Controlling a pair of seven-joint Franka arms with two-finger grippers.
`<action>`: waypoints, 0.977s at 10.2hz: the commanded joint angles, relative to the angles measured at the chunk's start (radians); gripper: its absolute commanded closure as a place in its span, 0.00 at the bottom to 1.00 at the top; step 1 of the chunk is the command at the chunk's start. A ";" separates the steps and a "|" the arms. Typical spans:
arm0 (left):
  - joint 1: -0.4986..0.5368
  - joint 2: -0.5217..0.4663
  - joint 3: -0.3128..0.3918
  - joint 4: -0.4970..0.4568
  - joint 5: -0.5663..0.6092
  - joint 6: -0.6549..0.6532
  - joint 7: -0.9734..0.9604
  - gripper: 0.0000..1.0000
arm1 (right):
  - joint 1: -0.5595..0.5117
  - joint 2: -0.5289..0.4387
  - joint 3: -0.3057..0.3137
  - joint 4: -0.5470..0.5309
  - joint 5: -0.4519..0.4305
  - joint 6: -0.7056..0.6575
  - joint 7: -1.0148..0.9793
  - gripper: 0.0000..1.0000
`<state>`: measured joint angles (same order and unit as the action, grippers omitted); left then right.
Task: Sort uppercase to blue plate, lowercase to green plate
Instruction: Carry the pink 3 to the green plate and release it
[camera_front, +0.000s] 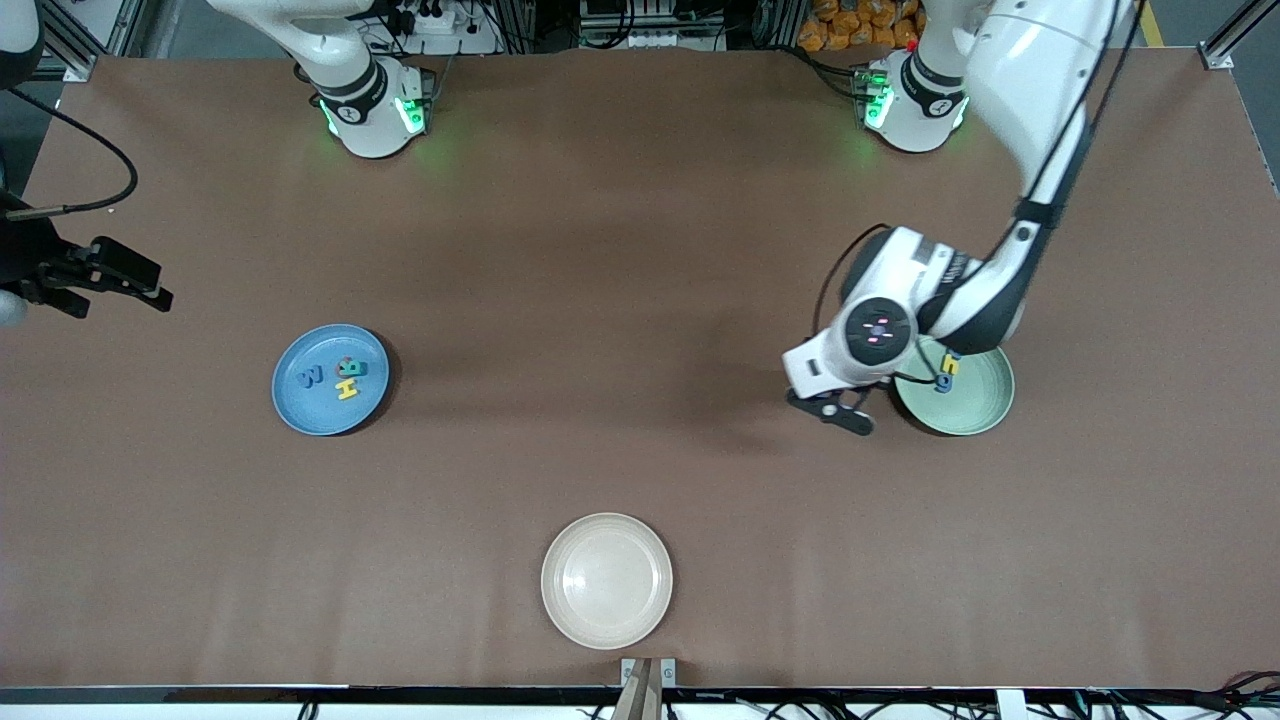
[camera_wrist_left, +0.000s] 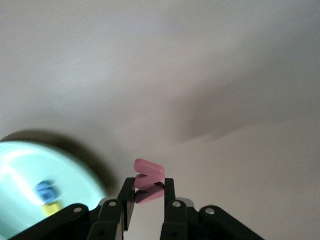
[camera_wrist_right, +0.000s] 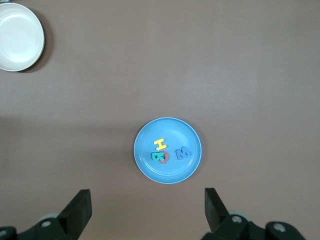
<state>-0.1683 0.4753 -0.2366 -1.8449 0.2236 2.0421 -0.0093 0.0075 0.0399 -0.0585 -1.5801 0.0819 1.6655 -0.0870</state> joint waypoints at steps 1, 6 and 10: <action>0.084 -0.098 -0.021 -0.137 0.075 0.018 0.083 1.00 | -0.007 -0.006 0.005 0.008 0.016 -0.012 0.003 0.00; 0.268 -0.141 -0.021 -0.326 0.145 0.228 0.219 1.00 | -0.011 -0.005 0.005 0.009 0.015 -0.015 0.003 0.00; 0.279 -0.162 0.008 -0.301 0.122 0.227 0.219 0.00 | -0.018 -0.003 0.005 0.011 0.016 -0.015 0.003 0.00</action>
<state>0.1035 0.3631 -0.2370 -2.1354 0.3395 2.2625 0.2102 0.0016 0.0399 -0.0593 -1.5799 0.0820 1.6630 -0.0870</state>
